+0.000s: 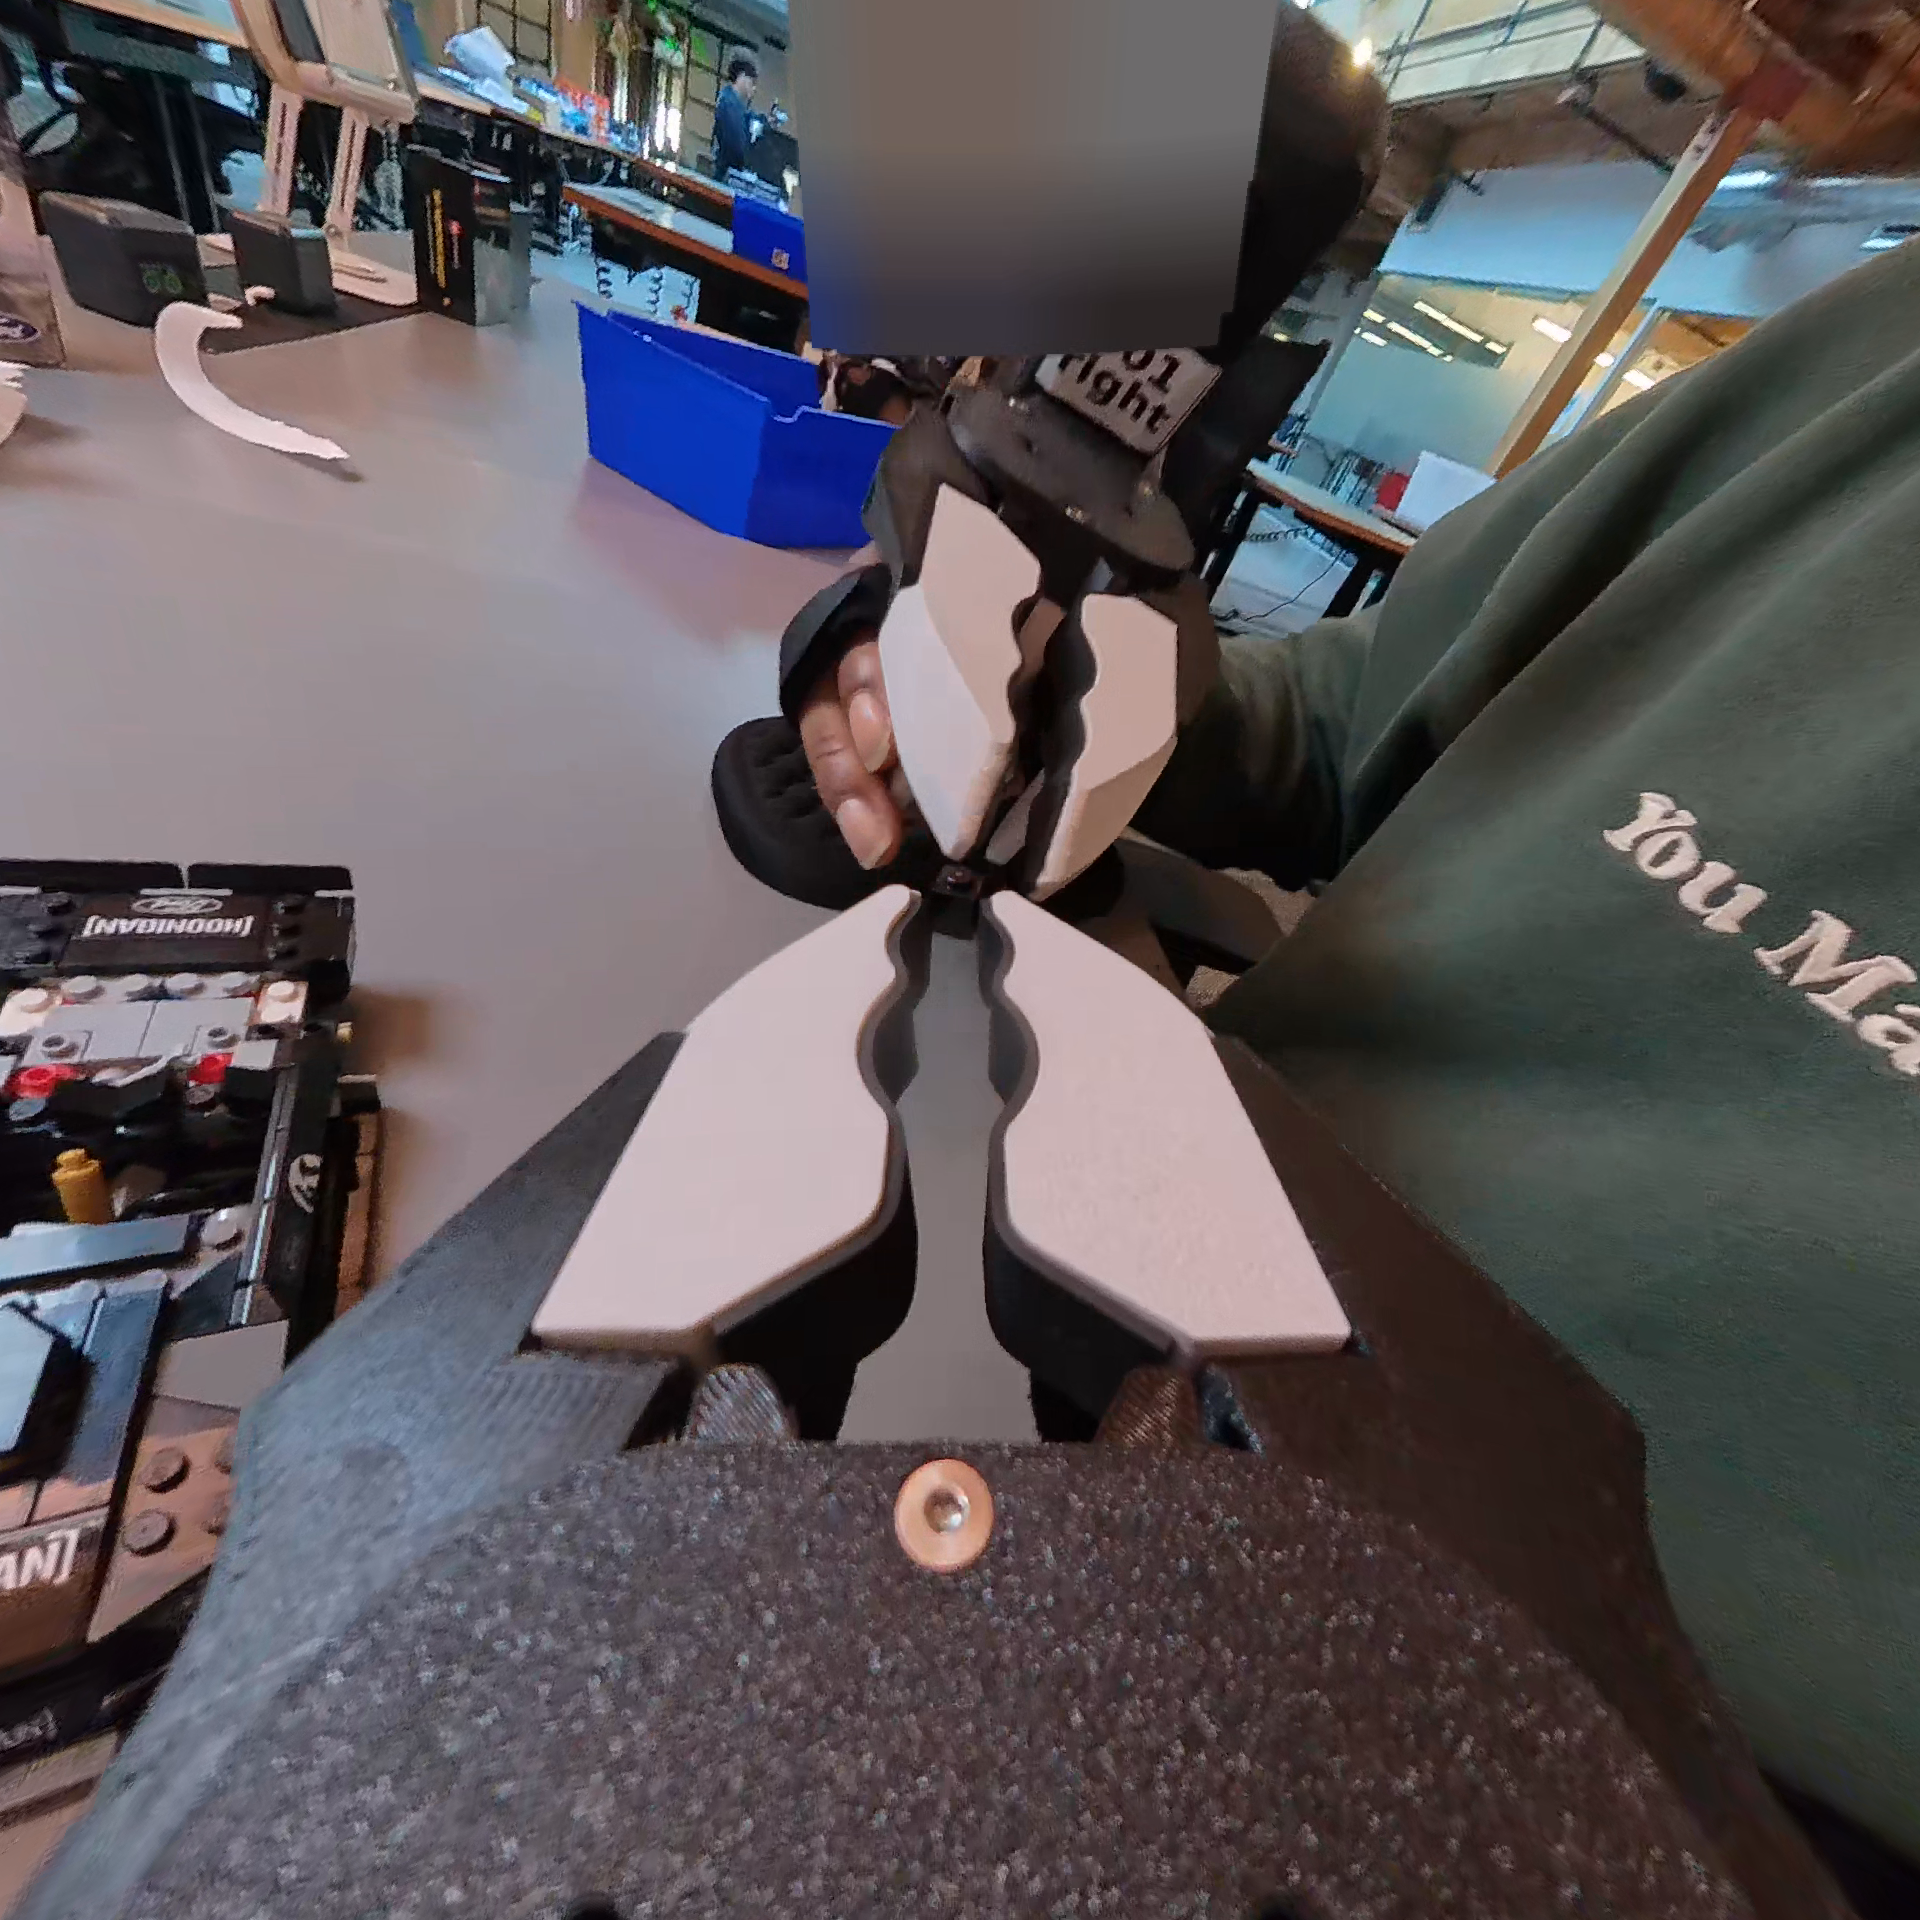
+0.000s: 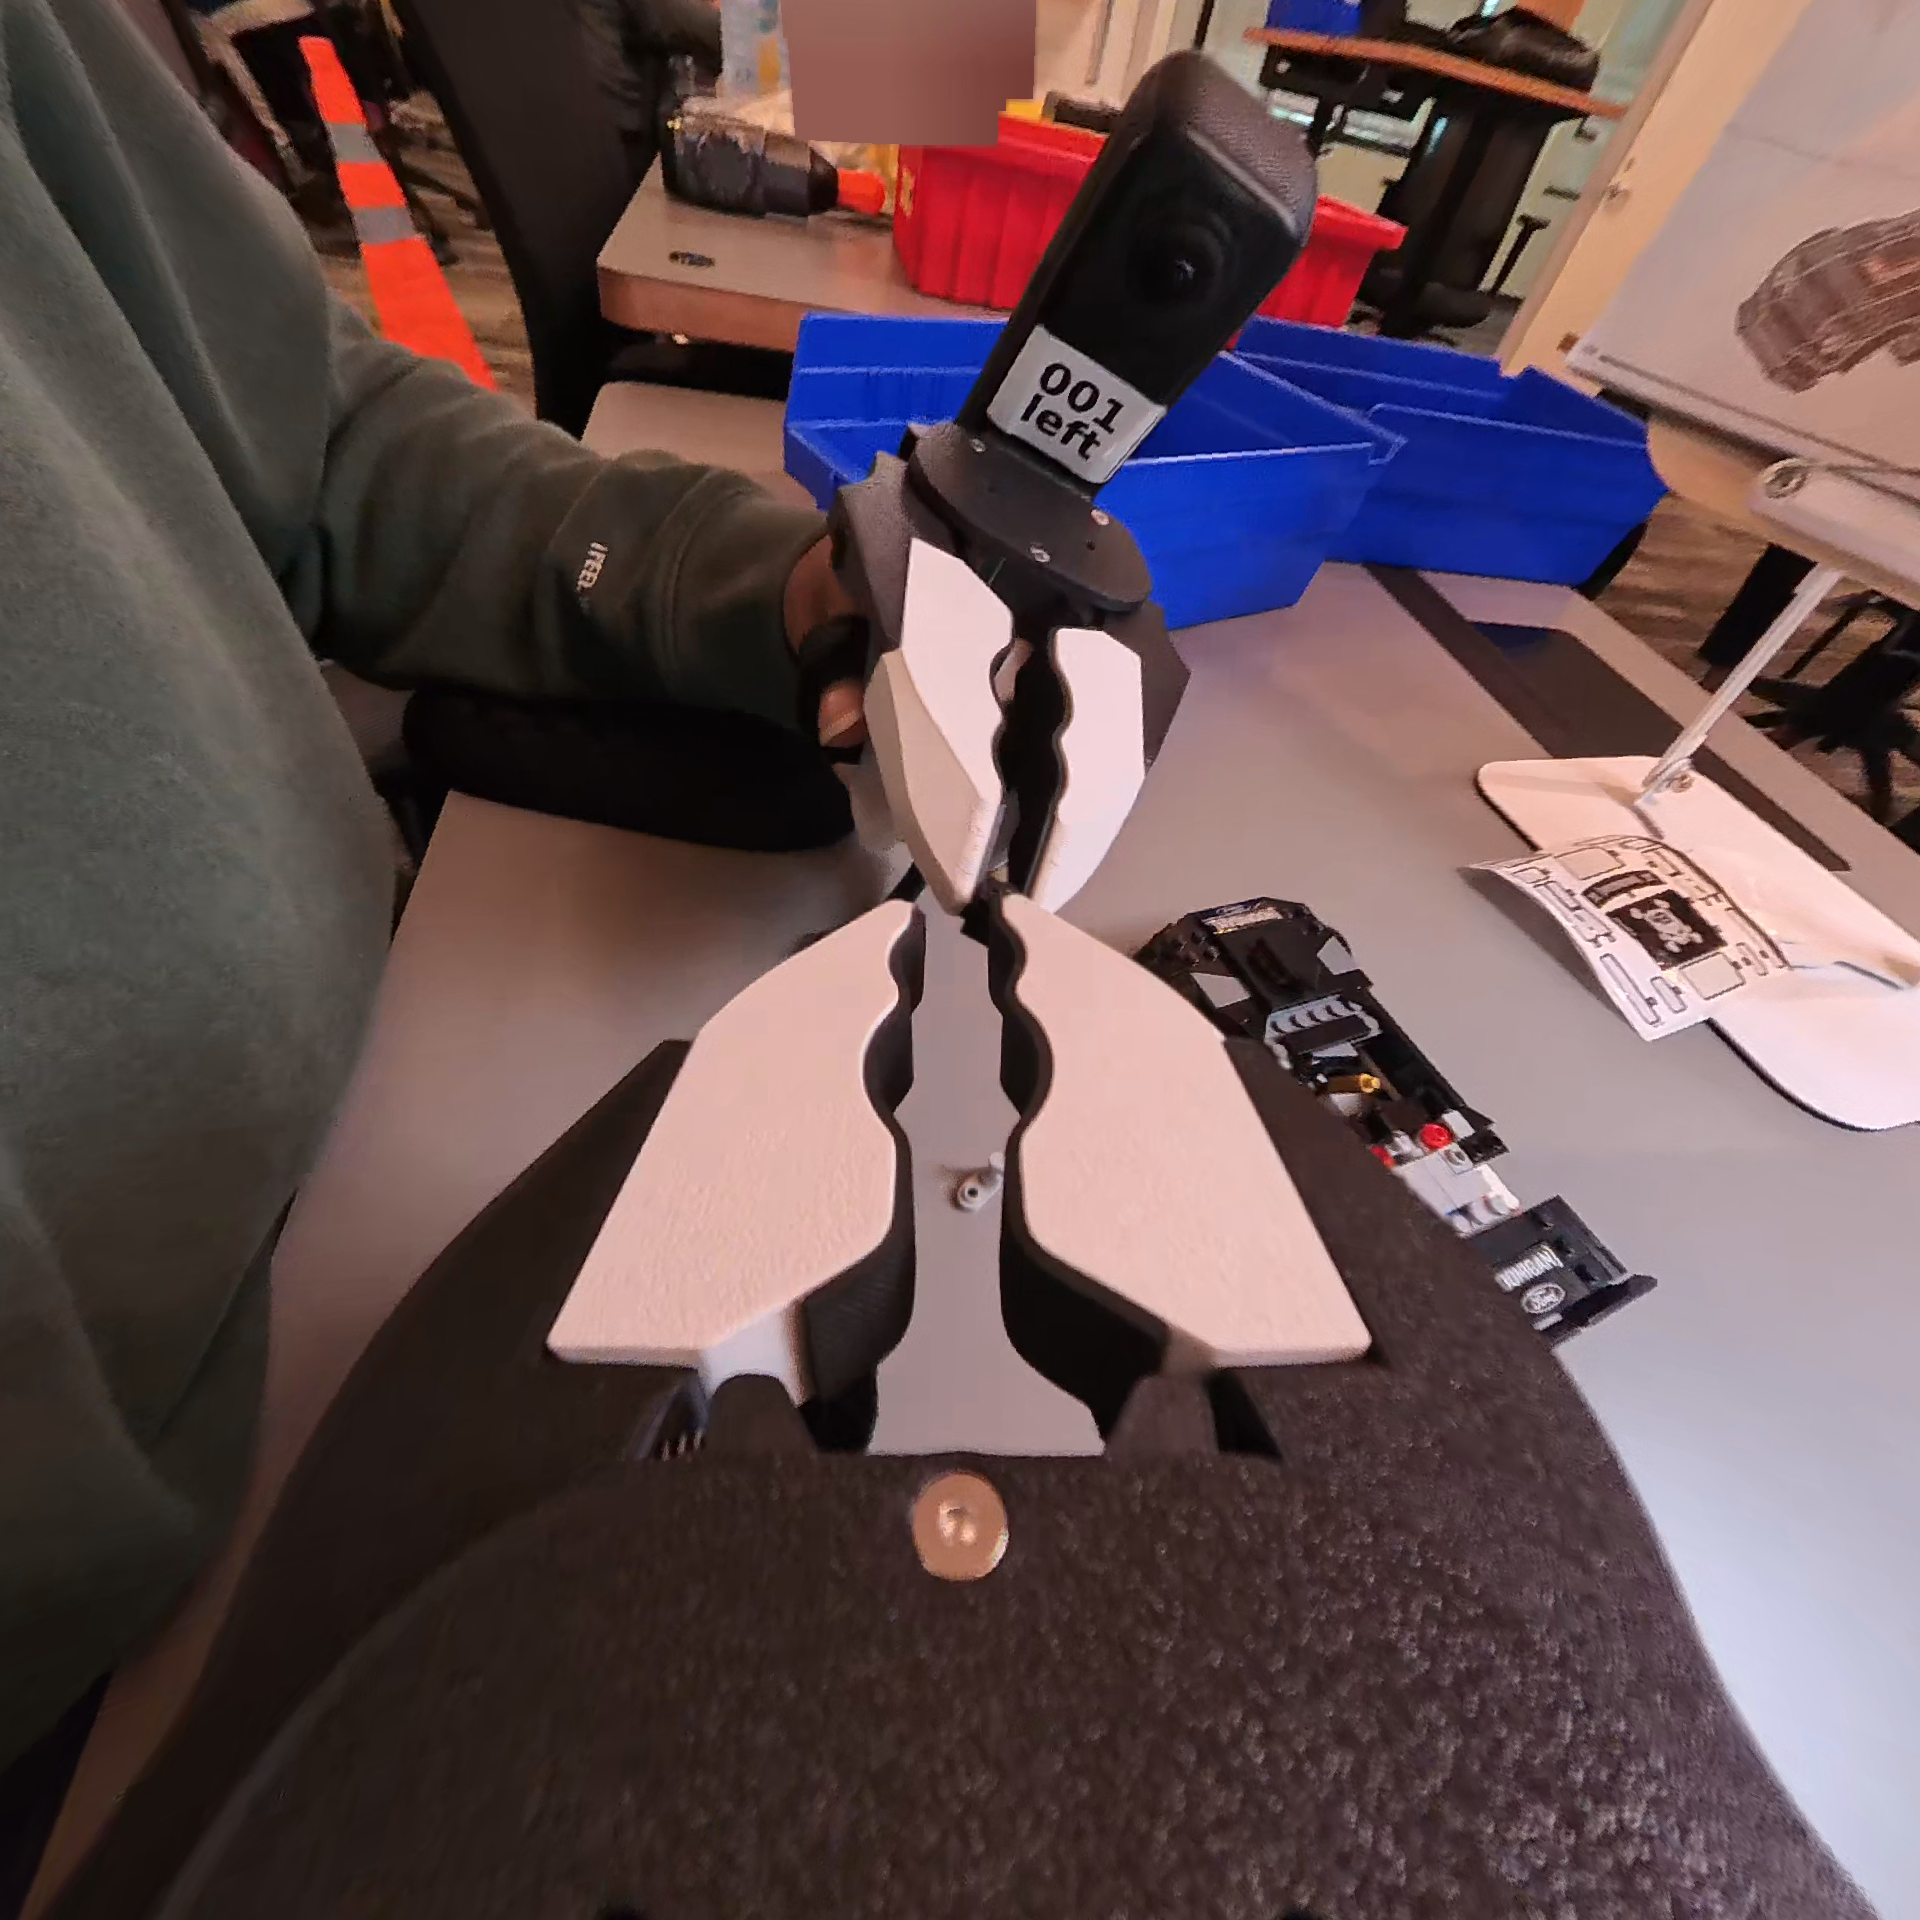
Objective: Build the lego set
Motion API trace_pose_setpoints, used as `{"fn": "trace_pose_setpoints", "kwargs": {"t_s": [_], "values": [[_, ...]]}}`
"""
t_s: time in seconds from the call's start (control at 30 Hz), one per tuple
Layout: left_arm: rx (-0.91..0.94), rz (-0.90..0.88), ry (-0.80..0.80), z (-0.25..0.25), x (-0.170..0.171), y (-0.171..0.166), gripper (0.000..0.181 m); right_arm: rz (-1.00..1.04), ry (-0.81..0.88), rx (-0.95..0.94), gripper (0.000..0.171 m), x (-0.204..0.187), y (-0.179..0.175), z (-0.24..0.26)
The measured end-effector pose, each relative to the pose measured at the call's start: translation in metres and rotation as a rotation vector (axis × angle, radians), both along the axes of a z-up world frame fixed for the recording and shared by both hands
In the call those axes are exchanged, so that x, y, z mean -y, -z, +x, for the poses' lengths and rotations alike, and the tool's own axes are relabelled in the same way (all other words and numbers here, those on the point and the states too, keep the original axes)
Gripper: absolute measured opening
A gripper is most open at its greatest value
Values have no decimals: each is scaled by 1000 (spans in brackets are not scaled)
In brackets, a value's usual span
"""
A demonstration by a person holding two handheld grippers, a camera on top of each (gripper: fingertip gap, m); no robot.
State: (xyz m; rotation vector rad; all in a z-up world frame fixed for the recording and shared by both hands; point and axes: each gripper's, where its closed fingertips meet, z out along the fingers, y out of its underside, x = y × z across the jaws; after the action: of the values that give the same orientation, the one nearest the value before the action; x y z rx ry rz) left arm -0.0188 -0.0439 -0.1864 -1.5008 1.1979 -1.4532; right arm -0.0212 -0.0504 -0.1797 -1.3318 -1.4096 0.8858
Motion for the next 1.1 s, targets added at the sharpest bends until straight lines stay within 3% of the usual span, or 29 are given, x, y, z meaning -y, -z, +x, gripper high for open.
{"fn": "trace_pose_setpoints", "kwargs": {"t_s": [0.23,0.5,1.1], "values": [[-29,-5,34,0,4,6,9,40,-32,101,12,-6,8,4],[-71,-57,77,-1,6,18,9,85,-196,242,12,-3,12,1],[-165,-160,210,3,28,38,9,359,-422,582,11,20,46,-4]]}}
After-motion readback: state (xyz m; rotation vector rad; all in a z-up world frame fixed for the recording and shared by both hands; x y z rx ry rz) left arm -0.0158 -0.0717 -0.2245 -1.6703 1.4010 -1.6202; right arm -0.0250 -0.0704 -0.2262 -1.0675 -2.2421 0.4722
